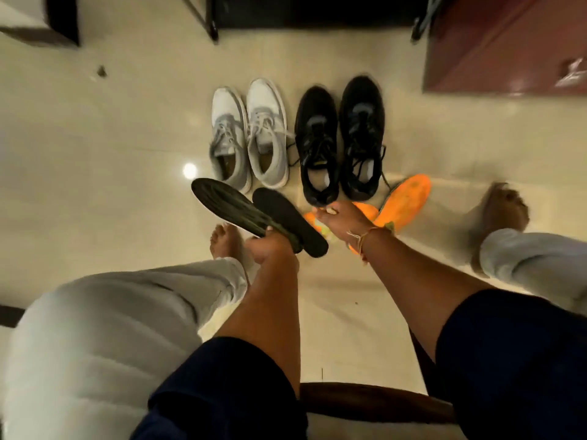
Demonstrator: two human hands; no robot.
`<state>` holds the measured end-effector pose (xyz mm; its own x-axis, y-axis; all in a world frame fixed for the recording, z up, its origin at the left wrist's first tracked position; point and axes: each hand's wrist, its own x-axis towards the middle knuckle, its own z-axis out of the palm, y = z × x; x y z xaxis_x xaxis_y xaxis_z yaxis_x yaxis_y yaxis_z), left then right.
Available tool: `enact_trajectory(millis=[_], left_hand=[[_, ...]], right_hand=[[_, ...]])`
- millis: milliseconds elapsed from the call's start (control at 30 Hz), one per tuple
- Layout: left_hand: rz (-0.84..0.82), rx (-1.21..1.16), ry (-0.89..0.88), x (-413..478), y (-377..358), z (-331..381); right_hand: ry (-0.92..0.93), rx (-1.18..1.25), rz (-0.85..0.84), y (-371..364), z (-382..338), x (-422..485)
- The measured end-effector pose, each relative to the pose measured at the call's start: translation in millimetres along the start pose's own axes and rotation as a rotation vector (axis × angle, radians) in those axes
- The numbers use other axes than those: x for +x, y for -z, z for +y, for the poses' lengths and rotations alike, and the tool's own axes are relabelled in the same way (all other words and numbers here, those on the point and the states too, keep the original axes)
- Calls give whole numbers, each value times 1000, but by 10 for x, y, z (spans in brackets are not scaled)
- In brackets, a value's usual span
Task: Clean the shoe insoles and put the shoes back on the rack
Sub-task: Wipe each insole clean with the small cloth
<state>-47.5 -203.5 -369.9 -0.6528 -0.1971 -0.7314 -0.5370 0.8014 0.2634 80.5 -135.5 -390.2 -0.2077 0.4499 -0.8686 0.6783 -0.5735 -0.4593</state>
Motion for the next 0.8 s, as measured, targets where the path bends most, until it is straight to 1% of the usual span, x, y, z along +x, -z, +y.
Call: enact_trajectory(millis=[67, 100, 133, 200, 300, 367, 433, 533, 633, 800], left_hand=[[-77, -102, -69, -406, 157, 179], [-117, -134, -126, -669, 263, 270], [-157, -197, -173, -874, 362, 361], [-274, -315, -269, -1188, 570, 477], [-412, -450, -425, -1593, 927, 567], [-539, -526, -458, -1848, 1176, 586], [-691, -600, -482, -2095, 1451, 511], [-826, -659, -503, -2413, 1803, 313], [-1005, -698, -499, -2551, 2052, 133], [-1122, -576, -473, -2631, 2128, -17]], right_hand=[[-57, 446, -5, 190, -331, -432], [-80, 710, -35, 277, -489, -664], [-62, 926, -84, 362, -623, -876], [24, 1194, -193, 509, -790, -1273], [155, 1413, -268, 652, -916, -1964], [248, 1445, -298, 675, -926, -2378], [384, 1422, -307, 668, -905, -2765], [541, 1418, -325, 677, -890, -3258], [605, 1399, -336, 613, -860, -3633], [614, 1302, -246, 440, -636, -3810]])
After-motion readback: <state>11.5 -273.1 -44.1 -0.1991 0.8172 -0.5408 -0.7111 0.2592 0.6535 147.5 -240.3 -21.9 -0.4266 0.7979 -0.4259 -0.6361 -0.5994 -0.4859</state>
